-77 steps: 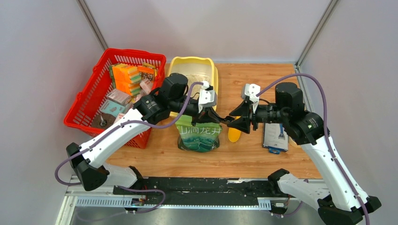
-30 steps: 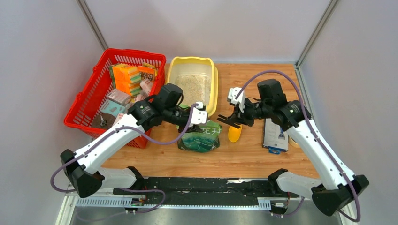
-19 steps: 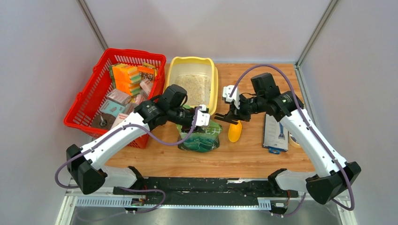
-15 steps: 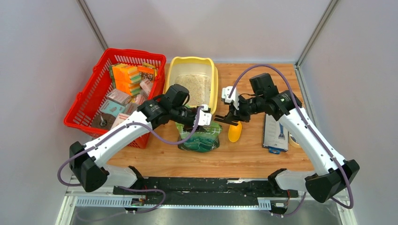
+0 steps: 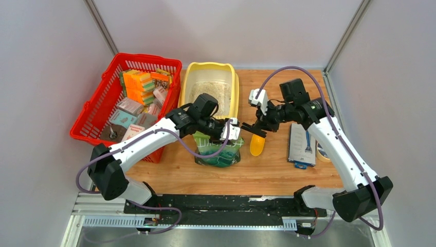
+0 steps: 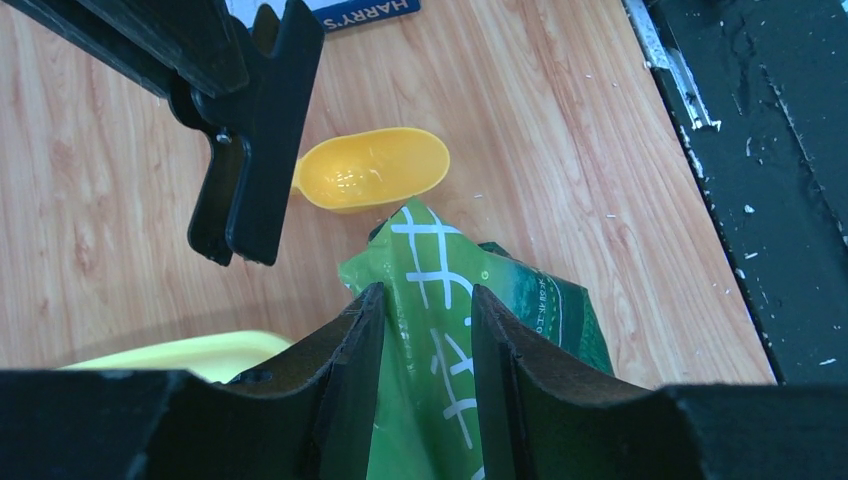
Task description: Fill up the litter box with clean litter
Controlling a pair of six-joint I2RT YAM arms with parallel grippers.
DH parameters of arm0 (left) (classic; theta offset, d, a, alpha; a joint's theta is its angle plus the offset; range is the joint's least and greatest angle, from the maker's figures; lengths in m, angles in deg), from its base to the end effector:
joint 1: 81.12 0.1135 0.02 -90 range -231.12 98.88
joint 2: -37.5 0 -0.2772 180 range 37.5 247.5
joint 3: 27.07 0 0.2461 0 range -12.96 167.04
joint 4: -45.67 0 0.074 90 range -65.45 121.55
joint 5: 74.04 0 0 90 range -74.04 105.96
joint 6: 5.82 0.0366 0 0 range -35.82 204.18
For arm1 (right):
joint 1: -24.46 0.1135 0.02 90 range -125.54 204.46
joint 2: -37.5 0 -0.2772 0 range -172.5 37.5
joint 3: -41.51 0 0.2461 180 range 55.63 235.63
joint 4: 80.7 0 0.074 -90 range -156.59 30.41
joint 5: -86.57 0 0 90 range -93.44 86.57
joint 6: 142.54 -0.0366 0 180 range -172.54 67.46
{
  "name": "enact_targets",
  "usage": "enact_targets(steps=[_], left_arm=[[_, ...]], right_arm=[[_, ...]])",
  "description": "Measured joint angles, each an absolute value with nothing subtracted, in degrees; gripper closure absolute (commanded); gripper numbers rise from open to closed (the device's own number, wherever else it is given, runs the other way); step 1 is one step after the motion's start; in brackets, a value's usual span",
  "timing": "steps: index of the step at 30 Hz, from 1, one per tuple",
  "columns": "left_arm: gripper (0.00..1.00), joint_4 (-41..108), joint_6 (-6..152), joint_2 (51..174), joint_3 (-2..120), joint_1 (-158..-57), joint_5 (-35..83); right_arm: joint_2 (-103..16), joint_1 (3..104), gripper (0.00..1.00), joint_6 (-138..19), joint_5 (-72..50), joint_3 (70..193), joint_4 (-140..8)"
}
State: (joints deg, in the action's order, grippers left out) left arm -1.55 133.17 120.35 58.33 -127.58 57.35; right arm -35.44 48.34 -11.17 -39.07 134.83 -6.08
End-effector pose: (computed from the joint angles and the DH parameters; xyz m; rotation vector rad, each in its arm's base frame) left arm 0.1915 -0.2367 0.3282 1.8759 1.2327 -0.8170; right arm 0.2017 0.1126 0.3800 -1.4823 1.8605 0.6357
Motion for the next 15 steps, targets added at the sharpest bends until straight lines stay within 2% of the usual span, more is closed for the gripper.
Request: enact_targets(steps=[15], left_arm=[[0.54,1.47,134.02,120.76,57.52,-127.65,54.2]], right_arm=[[-30.2,47.73,1.0,-13.16,-38.44,133.03,-5.9]])
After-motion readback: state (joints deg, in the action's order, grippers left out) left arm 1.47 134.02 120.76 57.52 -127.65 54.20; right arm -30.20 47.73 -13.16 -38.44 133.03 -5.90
